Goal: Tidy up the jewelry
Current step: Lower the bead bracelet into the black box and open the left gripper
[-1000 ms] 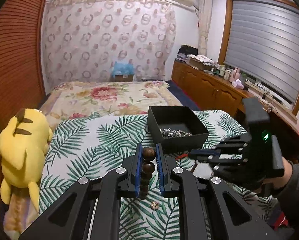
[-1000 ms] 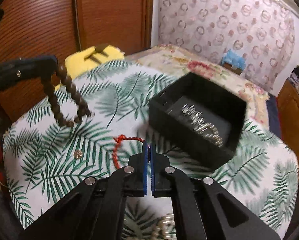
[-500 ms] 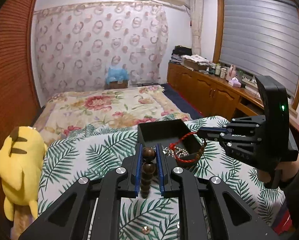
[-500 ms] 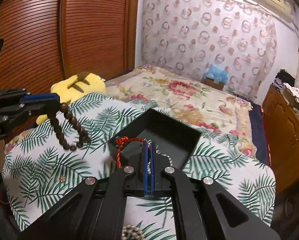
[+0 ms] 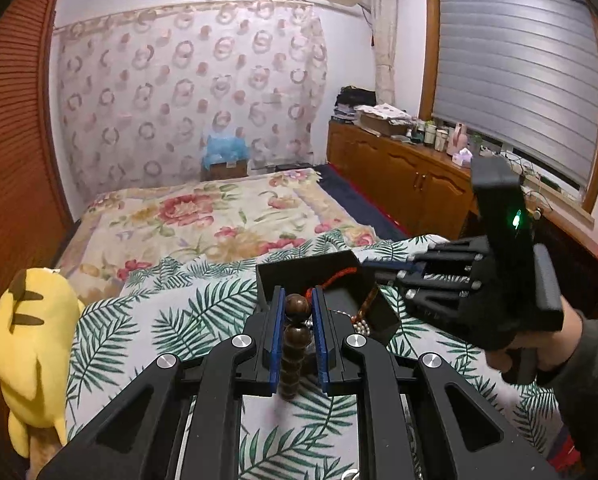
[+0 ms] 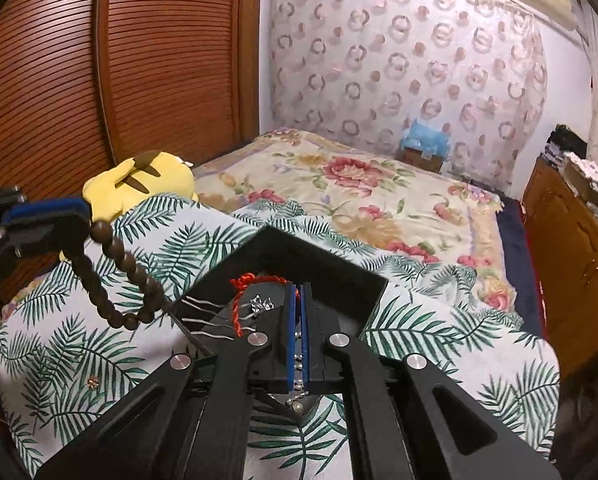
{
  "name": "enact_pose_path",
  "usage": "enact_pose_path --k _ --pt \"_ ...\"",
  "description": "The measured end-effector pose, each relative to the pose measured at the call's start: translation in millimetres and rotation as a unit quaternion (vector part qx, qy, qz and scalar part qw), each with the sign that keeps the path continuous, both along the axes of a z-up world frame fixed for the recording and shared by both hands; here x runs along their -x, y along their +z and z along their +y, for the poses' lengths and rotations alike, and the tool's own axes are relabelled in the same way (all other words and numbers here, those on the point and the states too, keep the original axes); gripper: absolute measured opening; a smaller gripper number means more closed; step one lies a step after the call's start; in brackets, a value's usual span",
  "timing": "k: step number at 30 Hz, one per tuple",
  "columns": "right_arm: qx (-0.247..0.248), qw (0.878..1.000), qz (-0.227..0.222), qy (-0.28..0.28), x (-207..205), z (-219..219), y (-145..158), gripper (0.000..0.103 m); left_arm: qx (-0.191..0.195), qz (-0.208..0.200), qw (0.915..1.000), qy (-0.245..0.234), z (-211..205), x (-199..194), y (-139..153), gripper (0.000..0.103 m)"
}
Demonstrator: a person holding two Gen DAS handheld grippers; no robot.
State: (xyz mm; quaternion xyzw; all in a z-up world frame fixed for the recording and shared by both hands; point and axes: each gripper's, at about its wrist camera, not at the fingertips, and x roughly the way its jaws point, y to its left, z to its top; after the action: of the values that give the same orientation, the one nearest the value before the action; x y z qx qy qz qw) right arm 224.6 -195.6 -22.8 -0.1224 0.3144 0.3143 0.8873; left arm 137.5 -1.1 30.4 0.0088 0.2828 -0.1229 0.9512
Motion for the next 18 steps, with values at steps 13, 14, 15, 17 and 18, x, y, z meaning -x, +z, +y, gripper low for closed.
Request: enact_pose_path --k 13,14,15,17,18 --pt "-0.024 0.999 0.037 0.005 -4 -17 -20 0.005 -0.015 -0.001 0.9999 -0.008 -27 -37 9 0.012" --pt "-0.026 0.999 0.035 0.003 -3 -20 -19 0.005 -0.017 0.001 0.9998 -0.008 -30 -41 8 0.012" --pt "-0.027 0.999 0.034 0.001 -3 -23 -19 0.005 -0.019 0.002 0.9998 -0.008 -31 -43 8 0.012" --pt "-0.030 0.999 0.032 -0.003 0 -29 -17 0.005 -0.027 0.005 0.9996 -0.008 -35 -49 6 0.012" --pt "-0.031 0.999 0.031 -0.004 1 -32 -17 0.005 -0.031 0.006 0.9995 -0.009 -37 -52 6 0.012"
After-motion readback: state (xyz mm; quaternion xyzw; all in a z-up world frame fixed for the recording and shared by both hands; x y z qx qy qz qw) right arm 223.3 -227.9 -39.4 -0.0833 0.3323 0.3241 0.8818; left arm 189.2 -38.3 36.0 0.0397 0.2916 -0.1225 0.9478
